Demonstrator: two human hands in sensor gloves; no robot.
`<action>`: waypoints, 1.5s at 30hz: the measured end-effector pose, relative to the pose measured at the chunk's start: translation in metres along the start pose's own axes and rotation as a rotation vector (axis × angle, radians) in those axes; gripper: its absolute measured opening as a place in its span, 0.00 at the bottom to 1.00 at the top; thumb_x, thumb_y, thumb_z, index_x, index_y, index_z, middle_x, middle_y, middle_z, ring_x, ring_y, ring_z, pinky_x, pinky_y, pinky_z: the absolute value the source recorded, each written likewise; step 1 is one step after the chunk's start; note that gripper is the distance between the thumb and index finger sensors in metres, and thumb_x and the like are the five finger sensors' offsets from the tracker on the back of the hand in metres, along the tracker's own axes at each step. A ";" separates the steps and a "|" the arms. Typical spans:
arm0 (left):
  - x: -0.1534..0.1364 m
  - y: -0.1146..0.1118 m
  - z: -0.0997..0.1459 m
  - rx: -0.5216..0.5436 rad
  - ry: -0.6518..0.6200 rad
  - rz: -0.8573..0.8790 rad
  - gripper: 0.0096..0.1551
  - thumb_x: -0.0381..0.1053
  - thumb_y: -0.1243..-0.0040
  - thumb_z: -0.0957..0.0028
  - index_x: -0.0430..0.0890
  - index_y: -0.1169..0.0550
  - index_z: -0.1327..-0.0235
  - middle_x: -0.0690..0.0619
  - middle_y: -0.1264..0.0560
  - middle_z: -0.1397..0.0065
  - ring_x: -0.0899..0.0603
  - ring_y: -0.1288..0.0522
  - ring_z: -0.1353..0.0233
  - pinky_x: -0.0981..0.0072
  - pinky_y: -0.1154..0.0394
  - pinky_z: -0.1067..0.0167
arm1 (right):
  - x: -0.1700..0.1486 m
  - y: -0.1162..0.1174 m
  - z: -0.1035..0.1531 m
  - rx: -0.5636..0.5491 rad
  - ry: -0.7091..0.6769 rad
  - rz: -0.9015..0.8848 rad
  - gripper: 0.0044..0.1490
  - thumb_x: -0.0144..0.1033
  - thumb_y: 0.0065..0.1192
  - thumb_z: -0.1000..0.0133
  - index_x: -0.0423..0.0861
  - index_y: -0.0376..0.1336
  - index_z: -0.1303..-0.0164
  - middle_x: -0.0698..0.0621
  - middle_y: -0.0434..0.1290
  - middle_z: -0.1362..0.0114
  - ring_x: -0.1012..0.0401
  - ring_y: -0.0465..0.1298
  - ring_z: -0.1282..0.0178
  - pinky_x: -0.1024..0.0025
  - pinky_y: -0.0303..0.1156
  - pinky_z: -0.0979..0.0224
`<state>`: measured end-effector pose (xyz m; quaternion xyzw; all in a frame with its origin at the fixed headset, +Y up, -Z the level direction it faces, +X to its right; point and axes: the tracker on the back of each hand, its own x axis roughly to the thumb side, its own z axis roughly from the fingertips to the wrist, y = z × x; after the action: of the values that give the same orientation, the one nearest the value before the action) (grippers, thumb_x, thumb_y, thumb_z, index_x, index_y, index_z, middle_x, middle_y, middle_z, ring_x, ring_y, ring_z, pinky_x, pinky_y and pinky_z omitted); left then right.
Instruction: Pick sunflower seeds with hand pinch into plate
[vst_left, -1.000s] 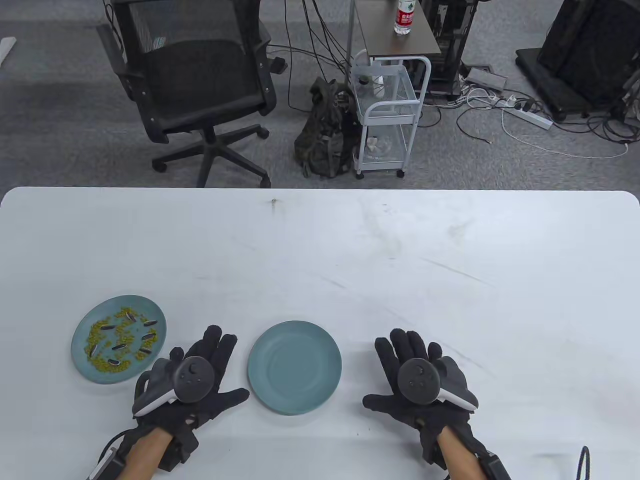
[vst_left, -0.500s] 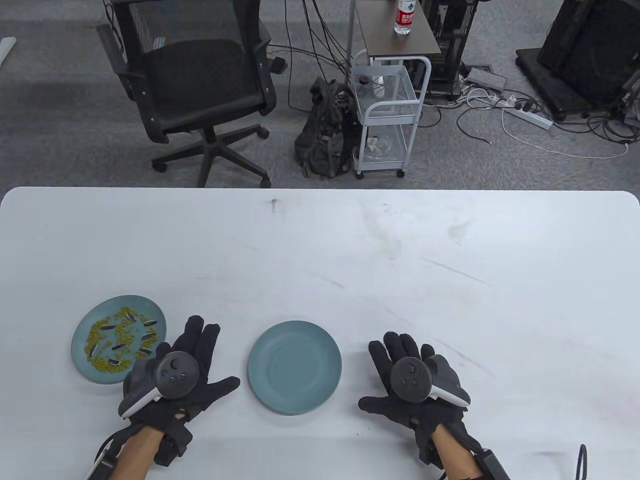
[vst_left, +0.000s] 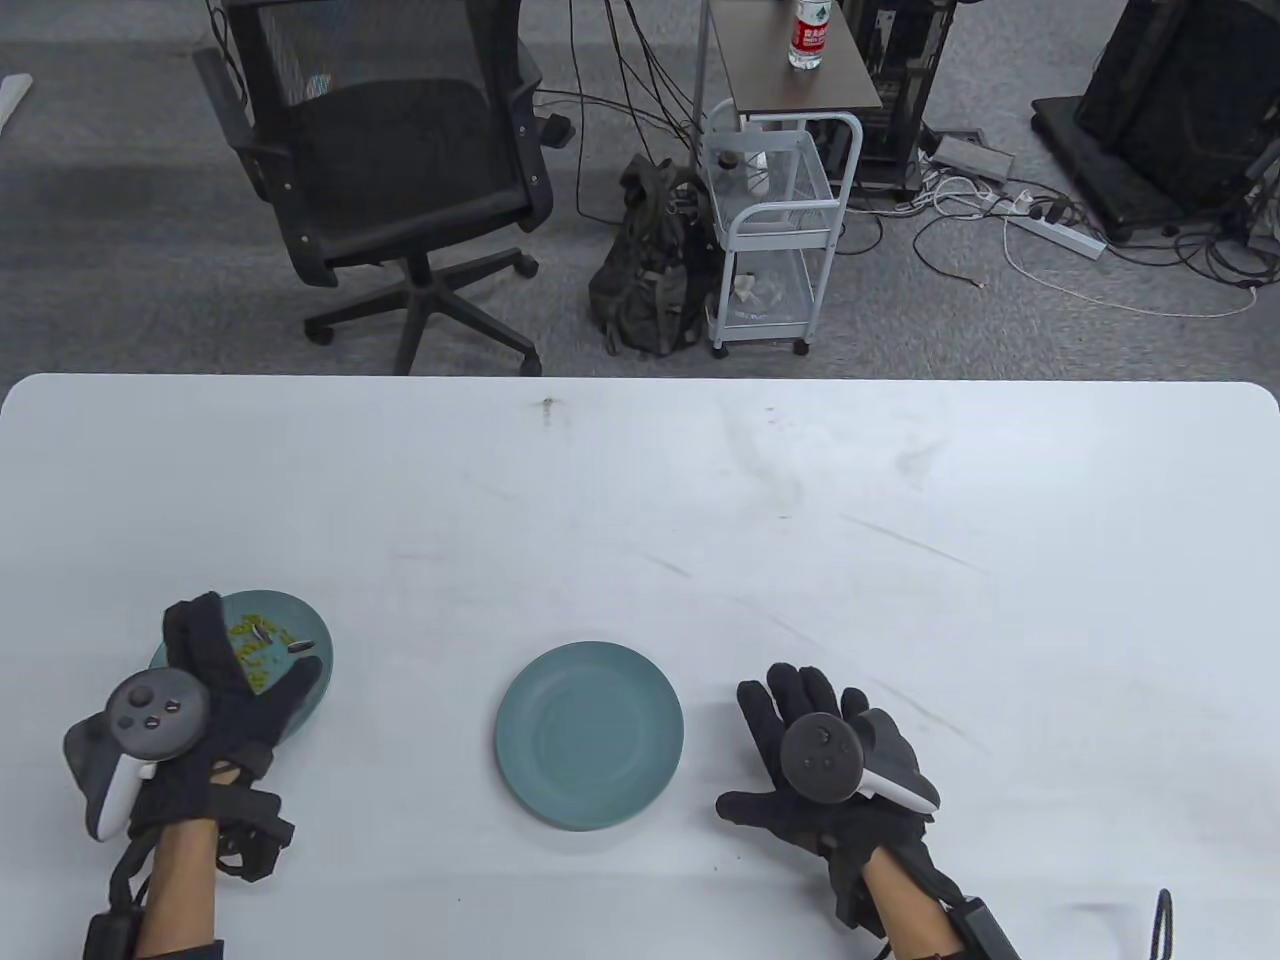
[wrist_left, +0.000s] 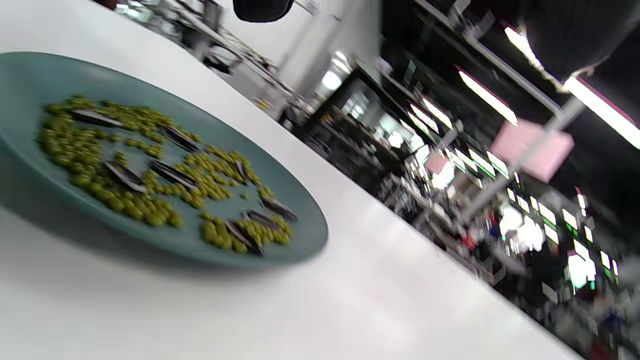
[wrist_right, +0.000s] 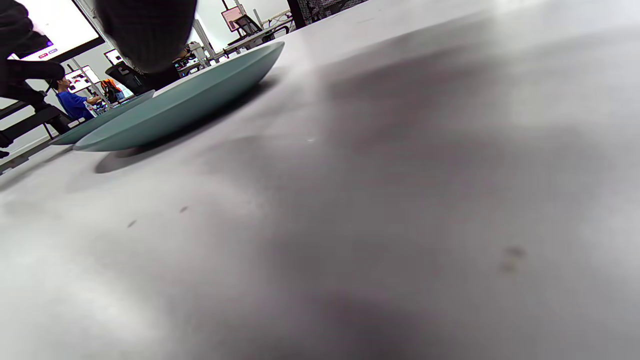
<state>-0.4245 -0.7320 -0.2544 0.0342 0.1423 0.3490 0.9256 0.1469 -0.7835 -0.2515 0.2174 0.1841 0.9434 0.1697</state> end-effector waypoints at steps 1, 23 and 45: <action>-0.006 0.004 0.000 0.056 0.038 0.052 0.62 0.83 0.46 0.44 0.67 0.75 0.30 0.51 0.73 0.12 0.36 0.51 0.12 0.23 0.51 0.25 | 0.001 0.000 0.000 -0.004 -0.003 0.003 0.68 0.64 0.61 0.40 0.46 0.22 0.20 0.33 0.18 0.18 0.32 0.20 0.21 0.25 0.19 0.33; -0.077 -0.011 0.001 0.173 0.679 0.051 0.43 0.72 0.48 0.37 0.58 0.52 0.19 0.49 0.35 0.22 0.45 0.30 0.35 0.48 0.32 0.39 | -0.001 -0.003 0.002 -0.033 -0.028 -0.030 0.68 0.63 0.62 0.40 0.45 0.23 0.20 0.33 0.19 0.18 0.32 0.21 0.21 0.25 0.19 0.32; -0.073 -0.004 -0.012 0.172 0.669 -0.083 0.24 0.59 0.43 0.37 0.52 0.30 0.33 0.64 0.20 0.44 0.57 0.19 0.57 0.62 0.21 0.56 | 0.000 -0.002 0.001 -0.029 -0.004 -0.041 0.66 0.61 0.62 0.39 0.45 0.24 0.19 0.34 0.19 0.18 0.33 0.21 0.20 0.26 0.19 0.32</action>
<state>-0.4778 -0.7839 -0.2492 -0.0100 0.4680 0.2896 0.8349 0.1485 -0.7813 -0.2515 0.2129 0.1743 0.9419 0.1925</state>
